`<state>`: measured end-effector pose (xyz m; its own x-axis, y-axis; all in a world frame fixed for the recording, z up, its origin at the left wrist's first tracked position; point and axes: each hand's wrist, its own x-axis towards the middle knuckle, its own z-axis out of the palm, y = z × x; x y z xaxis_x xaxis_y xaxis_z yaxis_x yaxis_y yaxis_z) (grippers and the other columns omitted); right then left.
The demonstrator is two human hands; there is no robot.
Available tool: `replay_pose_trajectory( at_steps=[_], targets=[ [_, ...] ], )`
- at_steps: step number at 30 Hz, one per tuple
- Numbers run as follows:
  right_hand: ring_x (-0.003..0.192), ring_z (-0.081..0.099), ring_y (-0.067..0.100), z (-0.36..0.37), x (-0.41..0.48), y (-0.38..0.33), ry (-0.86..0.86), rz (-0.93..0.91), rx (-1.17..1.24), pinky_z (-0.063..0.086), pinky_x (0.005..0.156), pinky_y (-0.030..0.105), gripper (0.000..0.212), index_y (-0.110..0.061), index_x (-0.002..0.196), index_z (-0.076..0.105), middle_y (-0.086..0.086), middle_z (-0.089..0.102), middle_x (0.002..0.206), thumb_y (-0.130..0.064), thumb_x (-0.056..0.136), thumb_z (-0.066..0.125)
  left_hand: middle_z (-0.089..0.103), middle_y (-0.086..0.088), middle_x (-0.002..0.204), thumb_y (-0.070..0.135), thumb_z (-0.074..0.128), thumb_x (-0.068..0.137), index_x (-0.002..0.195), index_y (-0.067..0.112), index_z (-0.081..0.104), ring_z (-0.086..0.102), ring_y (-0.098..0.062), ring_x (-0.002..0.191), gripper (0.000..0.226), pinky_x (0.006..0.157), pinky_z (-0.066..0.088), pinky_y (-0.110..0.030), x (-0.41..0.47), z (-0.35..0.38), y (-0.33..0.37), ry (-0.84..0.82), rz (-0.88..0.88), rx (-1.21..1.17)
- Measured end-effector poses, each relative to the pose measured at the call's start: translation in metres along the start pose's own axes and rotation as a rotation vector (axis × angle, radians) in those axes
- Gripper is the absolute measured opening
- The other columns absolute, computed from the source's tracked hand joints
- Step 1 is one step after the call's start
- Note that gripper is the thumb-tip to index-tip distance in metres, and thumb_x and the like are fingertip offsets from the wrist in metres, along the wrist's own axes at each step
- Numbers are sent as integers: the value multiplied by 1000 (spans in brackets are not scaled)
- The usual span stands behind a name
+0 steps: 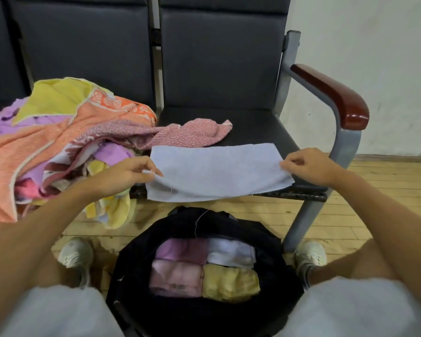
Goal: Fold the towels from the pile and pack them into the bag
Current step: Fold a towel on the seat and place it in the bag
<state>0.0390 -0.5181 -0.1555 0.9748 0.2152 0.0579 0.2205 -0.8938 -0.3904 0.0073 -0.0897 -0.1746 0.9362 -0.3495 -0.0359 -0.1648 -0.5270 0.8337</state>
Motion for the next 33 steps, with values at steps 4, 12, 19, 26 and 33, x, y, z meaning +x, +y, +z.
replay_pose_trajectory(
  at_steps=[4,12,19,26,33],
  targets=[
    [77,56,18,5,8,-5,-27,51,-52,41,67,26,35,-20,75,71,-3,64,79,-37,98,52,67,6,107,47,65,81,89,27,68,61,-14,101,22,89,50,-34,6,3,-4,33,-108,131],
    [81,54,19,21,31,-10,-15,297,-159,40,65,24,25,-9,99,57,4,57,89,-31,91,65,65,-14,91,38,57,87,96,2,68,61,-27,85,39,76,53,-40,40,10,-29,288,-248,544],
    [79,52,18,26,40,-18,-54,470,25,38,66,26,34,-9,92,50,4,54,88,-40,92,63,61,-17,115,41,50,97,113,2,60,56,-32,107,43,77,40,-32,56,26,-12,276,-408,673],
    [99,58,30,33,49,-27,-32,514,340,45,79,38,39,0,112,60,16,63,109,-30,88,69,65,-15,101,19,55,95,115,-3,55,63,-31,89,30,77,51,-39,50,25,6,527,-479,-333],
    [100,63,29,35,52,-33,-60,572,665,54,89,43,21,0,111,61,14,64,112,-15,95,61,59,-16,101,33,53,96,104,12,60,58,-29,78,24,58,48,-30,51,3,58,532,-445,-660]
  ],
)
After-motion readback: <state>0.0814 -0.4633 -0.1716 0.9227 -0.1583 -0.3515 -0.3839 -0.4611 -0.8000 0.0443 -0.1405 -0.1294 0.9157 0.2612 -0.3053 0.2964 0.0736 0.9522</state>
